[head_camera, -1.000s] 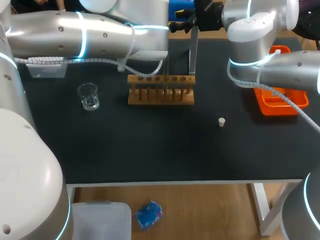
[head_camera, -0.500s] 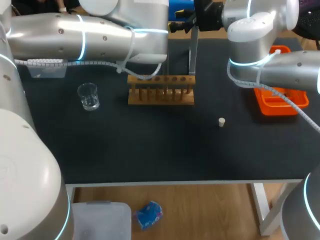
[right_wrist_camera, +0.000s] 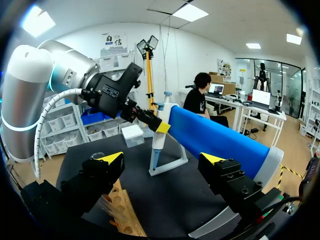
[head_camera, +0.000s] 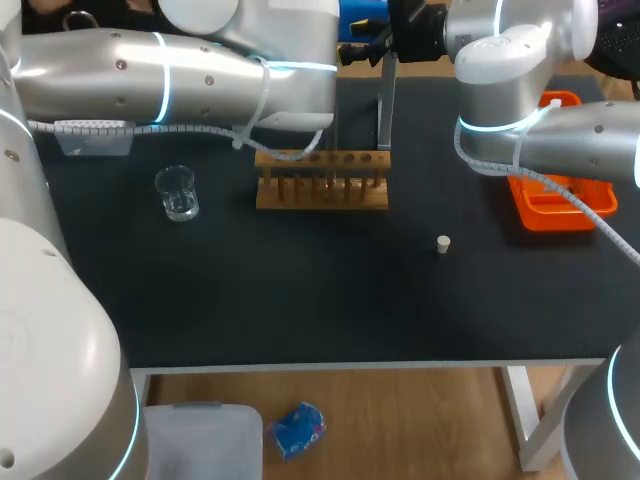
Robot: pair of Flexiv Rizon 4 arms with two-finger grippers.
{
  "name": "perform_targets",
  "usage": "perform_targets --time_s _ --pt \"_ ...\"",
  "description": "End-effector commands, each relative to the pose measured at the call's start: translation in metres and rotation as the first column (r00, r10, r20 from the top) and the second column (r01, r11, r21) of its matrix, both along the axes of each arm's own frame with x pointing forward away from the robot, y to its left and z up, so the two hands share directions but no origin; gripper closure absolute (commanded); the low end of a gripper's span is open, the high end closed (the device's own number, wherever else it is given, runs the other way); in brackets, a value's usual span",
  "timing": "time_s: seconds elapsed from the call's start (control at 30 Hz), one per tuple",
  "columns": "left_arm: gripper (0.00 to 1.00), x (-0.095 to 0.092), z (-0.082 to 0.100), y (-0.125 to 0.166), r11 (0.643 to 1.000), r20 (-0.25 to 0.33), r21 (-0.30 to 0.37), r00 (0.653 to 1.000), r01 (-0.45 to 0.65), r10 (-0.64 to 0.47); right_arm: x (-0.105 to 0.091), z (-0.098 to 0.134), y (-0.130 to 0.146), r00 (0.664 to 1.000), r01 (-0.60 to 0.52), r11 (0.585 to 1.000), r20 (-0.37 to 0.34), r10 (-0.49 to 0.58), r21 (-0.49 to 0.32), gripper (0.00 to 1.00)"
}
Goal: Invert the test tube, pick up the pipette, mount the tip to pipette, aspirate from beaker and dispense into the tube, eject the tip, return the pipette, and cap with the stopper.
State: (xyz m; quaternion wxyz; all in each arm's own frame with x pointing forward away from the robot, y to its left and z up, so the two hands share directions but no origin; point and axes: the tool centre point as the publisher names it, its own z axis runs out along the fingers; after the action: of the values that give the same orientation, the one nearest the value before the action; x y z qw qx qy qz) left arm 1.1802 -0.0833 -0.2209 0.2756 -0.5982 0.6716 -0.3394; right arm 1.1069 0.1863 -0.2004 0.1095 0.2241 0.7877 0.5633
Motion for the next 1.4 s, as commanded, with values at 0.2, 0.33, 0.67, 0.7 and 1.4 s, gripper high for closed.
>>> perform_targets --time_s 0.2,0.33,0.67,0.7,1.4 --pt "0.55 -0.007 0.004 0.002 1.000 0.004 0.014 1.000 -0.004 0.004 0.000 0.000 0.000 1.000 0.001 1.000 0.000 -0.001 0.000 0.00" --pt "0.52 -0.013 0.007 -0.001 1.000 0.005 0.015 1.000 -0.002 0.002 0.000 0.000 0.000 1.000 0.001 1.000 0.000 -0.001 0.000 0.00" --pt "0.51 -0.044 0.016 -0.006 1.000 0.002 0.030 1.000 -0.005 0.005 0.000 0.000 0.000 1.000 0.001 1.000 0.000 -0.001 0.000 0.00" --pt "0.51 -0.048 0.017 -0.006 0.999 0.001 0.033 1.000 -0.002 0.002 0.000 0.000 0.000 1.000 0.001 1.000 0.000 -0.001 0.000 0.00" --pt "0.50 -0.169 0.041 -0.034 0.970 0.021 0.027 0.970 0.241 -0.242 -0.035 0.017 -0.027 0.994 -0.081 0.997 0.071 0.082 -0.016 0.00"
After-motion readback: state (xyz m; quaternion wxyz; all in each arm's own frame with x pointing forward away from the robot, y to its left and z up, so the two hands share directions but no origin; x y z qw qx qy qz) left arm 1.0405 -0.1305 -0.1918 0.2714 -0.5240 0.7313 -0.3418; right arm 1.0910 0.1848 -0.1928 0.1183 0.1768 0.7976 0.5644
